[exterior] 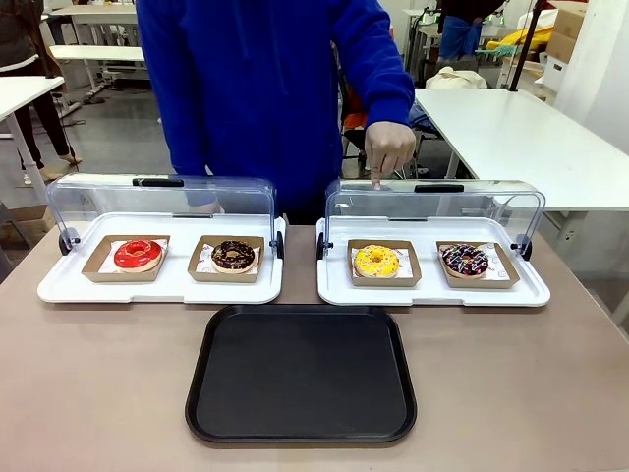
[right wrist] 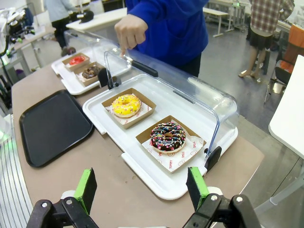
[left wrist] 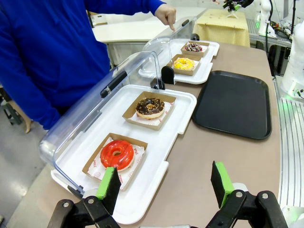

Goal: Move the third donut from the left to the tray.
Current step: Pick up the Paper togo box containing the Donut indicated by the person and place it on the Handle tray.

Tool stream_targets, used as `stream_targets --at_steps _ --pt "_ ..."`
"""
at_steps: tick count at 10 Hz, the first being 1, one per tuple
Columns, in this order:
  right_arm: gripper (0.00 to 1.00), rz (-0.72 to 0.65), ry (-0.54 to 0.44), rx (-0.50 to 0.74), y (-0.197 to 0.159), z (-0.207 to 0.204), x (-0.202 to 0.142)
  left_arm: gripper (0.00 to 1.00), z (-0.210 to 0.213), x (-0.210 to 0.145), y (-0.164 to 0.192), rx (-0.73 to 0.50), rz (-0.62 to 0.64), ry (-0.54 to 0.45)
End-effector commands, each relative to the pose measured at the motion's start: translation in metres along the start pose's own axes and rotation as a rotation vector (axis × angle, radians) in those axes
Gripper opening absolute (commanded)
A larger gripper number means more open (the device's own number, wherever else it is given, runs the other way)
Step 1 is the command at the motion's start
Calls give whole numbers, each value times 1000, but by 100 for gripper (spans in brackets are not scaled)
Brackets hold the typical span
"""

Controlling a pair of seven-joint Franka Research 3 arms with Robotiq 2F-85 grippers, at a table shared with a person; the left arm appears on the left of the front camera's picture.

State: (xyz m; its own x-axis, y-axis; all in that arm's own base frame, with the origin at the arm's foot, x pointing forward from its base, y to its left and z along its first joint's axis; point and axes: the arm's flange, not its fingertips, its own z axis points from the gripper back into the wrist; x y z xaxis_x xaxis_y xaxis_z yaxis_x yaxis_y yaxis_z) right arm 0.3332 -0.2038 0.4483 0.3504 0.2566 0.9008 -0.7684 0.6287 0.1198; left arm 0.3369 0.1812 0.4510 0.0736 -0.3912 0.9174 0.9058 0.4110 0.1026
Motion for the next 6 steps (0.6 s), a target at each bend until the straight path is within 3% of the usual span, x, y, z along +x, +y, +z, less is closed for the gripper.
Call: stream_targets --at_steps 1,6 --pt "100 26 -31 -7 -5 -2 2 100 0 0 0 5 -14 -22" --pt "100 26 -31 -7 -5 -2 2 100 0 0 0 5 -14 -22"
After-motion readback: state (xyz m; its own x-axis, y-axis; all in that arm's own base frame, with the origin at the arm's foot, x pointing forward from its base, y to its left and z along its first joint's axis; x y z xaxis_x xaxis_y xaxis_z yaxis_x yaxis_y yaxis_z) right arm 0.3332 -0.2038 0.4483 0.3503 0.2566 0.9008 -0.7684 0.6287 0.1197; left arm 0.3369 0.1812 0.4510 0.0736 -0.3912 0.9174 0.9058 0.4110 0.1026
